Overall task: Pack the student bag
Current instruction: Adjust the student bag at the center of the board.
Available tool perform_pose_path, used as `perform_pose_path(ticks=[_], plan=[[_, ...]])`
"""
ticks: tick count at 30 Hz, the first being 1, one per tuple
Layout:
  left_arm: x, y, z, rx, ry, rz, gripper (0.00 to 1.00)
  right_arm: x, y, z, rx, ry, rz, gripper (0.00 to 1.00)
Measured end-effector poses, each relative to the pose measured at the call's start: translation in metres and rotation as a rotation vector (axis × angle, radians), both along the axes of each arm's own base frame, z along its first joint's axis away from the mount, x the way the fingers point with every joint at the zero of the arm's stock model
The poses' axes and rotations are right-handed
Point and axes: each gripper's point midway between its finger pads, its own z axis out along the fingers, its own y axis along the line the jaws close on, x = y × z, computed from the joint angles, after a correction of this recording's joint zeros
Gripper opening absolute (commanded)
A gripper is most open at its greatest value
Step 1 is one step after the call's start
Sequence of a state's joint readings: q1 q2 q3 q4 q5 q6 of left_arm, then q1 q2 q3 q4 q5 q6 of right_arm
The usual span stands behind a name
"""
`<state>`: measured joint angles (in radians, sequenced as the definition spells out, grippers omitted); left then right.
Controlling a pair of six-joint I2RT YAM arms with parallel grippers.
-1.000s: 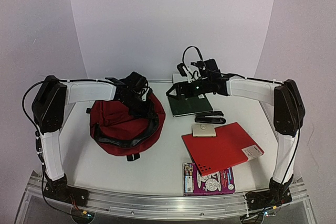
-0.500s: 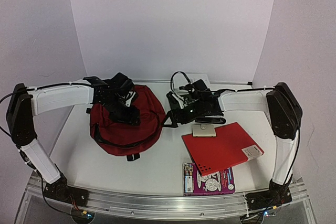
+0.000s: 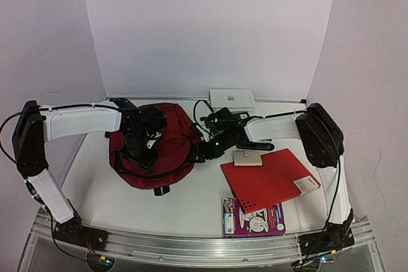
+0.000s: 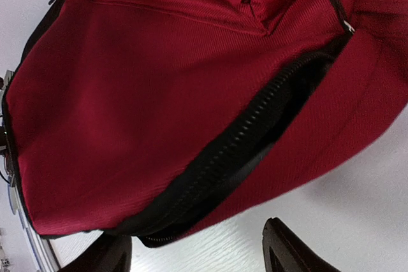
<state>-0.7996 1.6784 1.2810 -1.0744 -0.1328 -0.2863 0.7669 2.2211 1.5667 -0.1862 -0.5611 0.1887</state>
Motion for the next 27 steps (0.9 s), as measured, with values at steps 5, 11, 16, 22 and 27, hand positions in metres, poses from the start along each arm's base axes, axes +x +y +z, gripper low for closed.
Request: perform_pose_path(ticks=[5, 11, 16, 22, 27], plan=[[-0.009, 0.014, -0.009, 0.071, 0.023, -0.051, 0.57, 0.025, 0.006, 0.0, -0.007, -0.047, -0.039, 0.54], [-0.008, 0.019, -0.013, 0.113, 0.017, -0.107, 0.53, 0.055, -0.003, 0.007, -0.002, -0.087, -0.098, 0.54], [-0.005, 0.022, -0.032, 0.174, 0.05, -0.142, 0.45, 0.065, -0.01, 0.009, -0.004, -0.097, -0.122, 0.54], [-0.003, 0.023, -0.05, 0.219, 0.075, -0.176, 0.2, 0.065, -0.009, 0.007, -0.006, -0.098, -0.121, 0.55], [0.0, 0.016, -0.05, 0.194, 0.063, -0.19, 0.0, 0.065, -0.009, 0.006, -0.008, -0.096, -0.12, 0.58]])
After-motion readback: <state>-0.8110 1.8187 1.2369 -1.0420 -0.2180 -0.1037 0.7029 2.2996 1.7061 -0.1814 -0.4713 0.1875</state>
